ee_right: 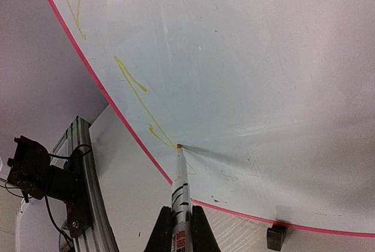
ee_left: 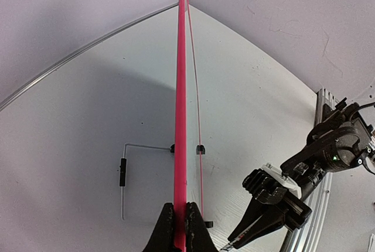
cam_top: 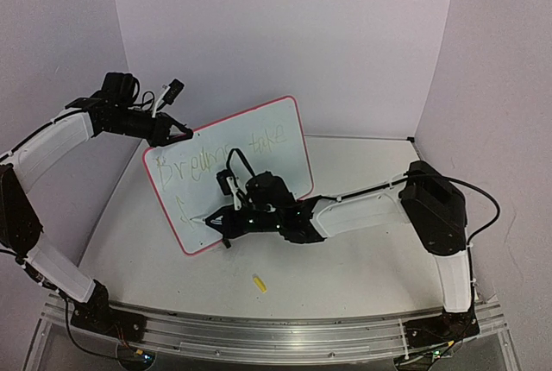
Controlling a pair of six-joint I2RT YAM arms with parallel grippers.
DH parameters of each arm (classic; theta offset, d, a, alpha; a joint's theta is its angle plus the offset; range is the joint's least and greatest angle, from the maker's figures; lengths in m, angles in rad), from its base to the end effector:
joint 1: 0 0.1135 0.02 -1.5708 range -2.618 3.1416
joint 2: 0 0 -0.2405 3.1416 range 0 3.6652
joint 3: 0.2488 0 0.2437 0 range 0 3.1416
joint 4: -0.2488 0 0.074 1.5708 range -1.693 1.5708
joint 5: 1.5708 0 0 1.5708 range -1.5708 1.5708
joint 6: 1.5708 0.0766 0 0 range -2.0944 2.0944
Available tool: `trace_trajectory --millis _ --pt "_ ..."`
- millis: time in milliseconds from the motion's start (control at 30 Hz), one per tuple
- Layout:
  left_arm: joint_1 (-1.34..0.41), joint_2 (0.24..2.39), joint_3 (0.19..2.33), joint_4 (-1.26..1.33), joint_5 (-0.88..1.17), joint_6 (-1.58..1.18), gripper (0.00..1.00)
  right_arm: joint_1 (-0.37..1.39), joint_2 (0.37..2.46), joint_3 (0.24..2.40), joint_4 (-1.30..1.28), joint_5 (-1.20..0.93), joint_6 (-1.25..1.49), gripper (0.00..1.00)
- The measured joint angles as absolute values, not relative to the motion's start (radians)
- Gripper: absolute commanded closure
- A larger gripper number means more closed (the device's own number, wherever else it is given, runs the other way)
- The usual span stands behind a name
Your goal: Write a sentence on the whiteboard
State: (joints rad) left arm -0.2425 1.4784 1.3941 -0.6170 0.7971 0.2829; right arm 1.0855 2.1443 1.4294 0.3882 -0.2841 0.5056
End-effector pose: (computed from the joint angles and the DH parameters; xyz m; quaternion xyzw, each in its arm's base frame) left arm 0.3127 -0.1338 0.3106 0.3749 0.7648 -0.3441 0.3952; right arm 0.2179 0.4593 0.1587 -0.3091 0.7473 0.4925 0.3215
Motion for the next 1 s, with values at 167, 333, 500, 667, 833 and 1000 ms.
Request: trace_trajectory --millis 167,333,500,667,833,1000 --pt "-0.244 1.479 1.394 -0.616 0.796 0.283 1.0 1.085 2.137 1.426 0.389 -0.274 0.506 1.0" --pt "-0.244 1.48 1.394 -0.612 0.793 0.283 1.0 1.085 2.136 1.426 0.389 -0.27 0.506 1.0" --pt "-0.246 1.48 1.394 -0.611 0.791 0.283 1.0 1.085 2.135 1.424 0.389 -0.27 0.507 1.0" --pt "-0.247 1.48 1.394 -0.611 0.791 0.283 1.0 1.085 2.131 1.422 0.389 -0.273 0.506 1.0" --pt "-0.248 1.48 1.394 -0.611 0.79 0.282 1.0 1.077 2.085 1.388 0.39 -0.262 0.499 1.0" --pt "-0.248 1.48 1.394 -0.61 0.79 0.282 1.0 1.072 2.02 1.362 0.391 -0.253 0.492 1.0"
